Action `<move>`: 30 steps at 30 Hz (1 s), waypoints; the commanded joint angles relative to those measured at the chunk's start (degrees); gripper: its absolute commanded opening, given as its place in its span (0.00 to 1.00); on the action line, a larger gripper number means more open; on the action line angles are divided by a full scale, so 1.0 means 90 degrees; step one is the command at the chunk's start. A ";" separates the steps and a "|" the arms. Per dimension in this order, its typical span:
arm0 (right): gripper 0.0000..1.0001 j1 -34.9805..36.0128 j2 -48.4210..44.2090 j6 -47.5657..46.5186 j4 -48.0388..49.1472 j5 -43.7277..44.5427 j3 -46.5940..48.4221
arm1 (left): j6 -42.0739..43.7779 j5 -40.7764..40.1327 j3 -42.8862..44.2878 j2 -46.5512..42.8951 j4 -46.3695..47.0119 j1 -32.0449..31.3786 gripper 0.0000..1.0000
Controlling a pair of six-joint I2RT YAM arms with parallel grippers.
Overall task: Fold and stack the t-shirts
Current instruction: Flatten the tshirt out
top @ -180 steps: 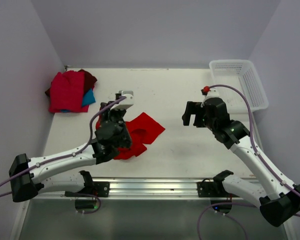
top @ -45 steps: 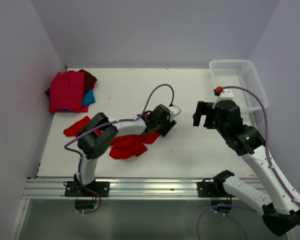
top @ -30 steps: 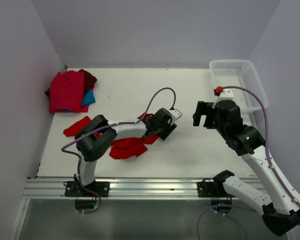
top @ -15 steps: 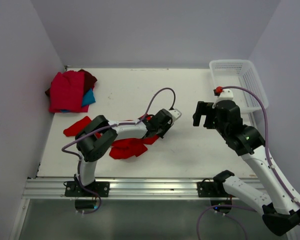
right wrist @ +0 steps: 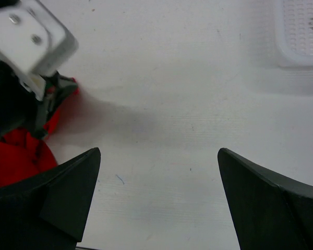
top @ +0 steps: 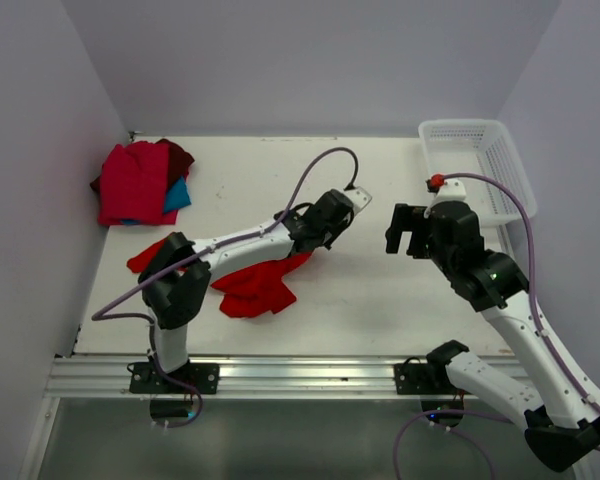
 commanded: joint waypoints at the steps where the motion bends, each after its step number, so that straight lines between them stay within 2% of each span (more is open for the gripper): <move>1: 0.99 -0.0022 -0.0075 0.0057 0.0103 0.0097 -0.0097 | 0.0622 -0.0821 0.1867 -0.0631 -0.0899 0.0010 0.00; 2: 0.99 -0.0012 -0.0075 0.0058 0.0122 0.0087 -0.0117 | 0.0768 -0.0986 0.2232 -0.0602 -0.1096 0.0019 0.00; 3: 0.99 -0.0012 -0.0075 0.0077 0.0142 0.0106 -0.0146 | 0.0827 -0.1075 0.3009 -0.0544 -0.1301 0.0010 0.00; 6: 0.99 -0.0022 -0.0055 0.0106 0.0191 0.0136 -0.0244 | 0.1091 -0.1436 0.4224 -0.0241 -0.2151 0.0010 0.00; 7: 0.99 -0.0022 -0.0055 0.0135 0.0201 0.0232 -0.0292 | 0.1159 -0.1524 0.5011 -0.0076 -0.2549 0.0010 0.00; 9: 0.99 -0.0022 -0.0065 0.0165 0.0240 0.0311 -0.0351 | 0.1316 -0.1885 0.5661 -0.0006 -0.2797 0.0000 0.00; 15: 0.99 -0.0022 0.0188 0.0458 0.0425 0.0546 -0.0624 | 0.1608 -0.3007 0.5683 -0.0874 -0.2437 -0.0137 0.00; 21: 0.99 -0.0022 0.0735 0.0712 0.0961 0.0390 -0.0995 | 0.2214 -0.4092 0.5156 -0.1977 -0.1383 -0.0790 0.00; 22: 0.99 -0.0012 0.0852 0.0741 0.1165 0.0341 -0.1073 | 0.2321 -0.4238 0.5126 -0.2201 -0.1072 -0.1072 0.00; 24: 0.99 -0.0021 0.0999 0.0761 0.1391 0.0195 -0.1161 | 0.2944 -0.4853 0.4942 -0.2437 -0.0535 -0.1414 0.00; 25: 0.99 -0.0022 0.1183 0.0790 0.1595 0.0136 -0.1201 | 0.3237 -0.5039 0.4728 -0.2631 0.0077 -0.1793 0.00; 26: 0.99 -0.0022 0.1301 0.0800 0.1694 0.0107 -0.1211 | 0.3820 -0.5417 0.4619 -0.2681 0.0383 -0.1981 0.00; 30: 0.99 -0.0022 0.1936 0.0839 0.2250 -0.0166 -0.1201 | 0.5064 -0.6016 0.4462 -0.2682 0.1720 -0.2918 0.00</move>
